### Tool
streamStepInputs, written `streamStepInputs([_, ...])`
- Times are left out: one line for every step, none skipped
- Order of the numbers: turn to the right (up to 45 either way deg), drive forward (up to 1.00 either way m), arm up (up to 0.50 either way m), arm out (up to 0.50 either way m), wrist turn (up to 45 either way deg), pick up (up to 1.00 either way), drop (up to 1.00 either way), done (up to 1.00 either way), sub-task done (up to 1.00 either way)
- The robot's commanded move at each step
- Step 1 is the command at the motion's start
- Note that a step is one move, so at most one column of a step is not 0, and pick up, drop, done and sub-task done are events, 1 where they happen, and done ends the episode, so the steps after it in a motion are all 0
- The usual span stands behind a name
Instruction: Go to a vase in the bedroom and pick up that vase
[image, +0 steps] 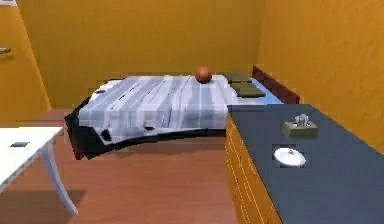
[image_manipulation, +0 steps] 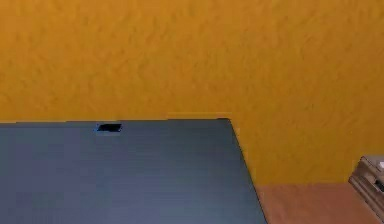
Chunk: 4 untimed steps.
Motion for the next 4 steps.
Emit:
streamStepInputs([-45.0, 0.0, 0.0, 0.0, 0.0, 0.0, 0.0, 0.0, 0.0])
streamStepInputs([-15.0, 0.0, 0.0, 0.0, 0.0, 0.0, 0.0, 0.0, 0.0])
streamStepInputs([45.0, 0.0, 0.0, 0.0, 0.0, 0.0, 0.0, 0.0, 0.0])
streamStepInputs([18.0, 0.0, 0.0, 0.0, 0.0, 0.0, 0.0, 0.0, 0.0])
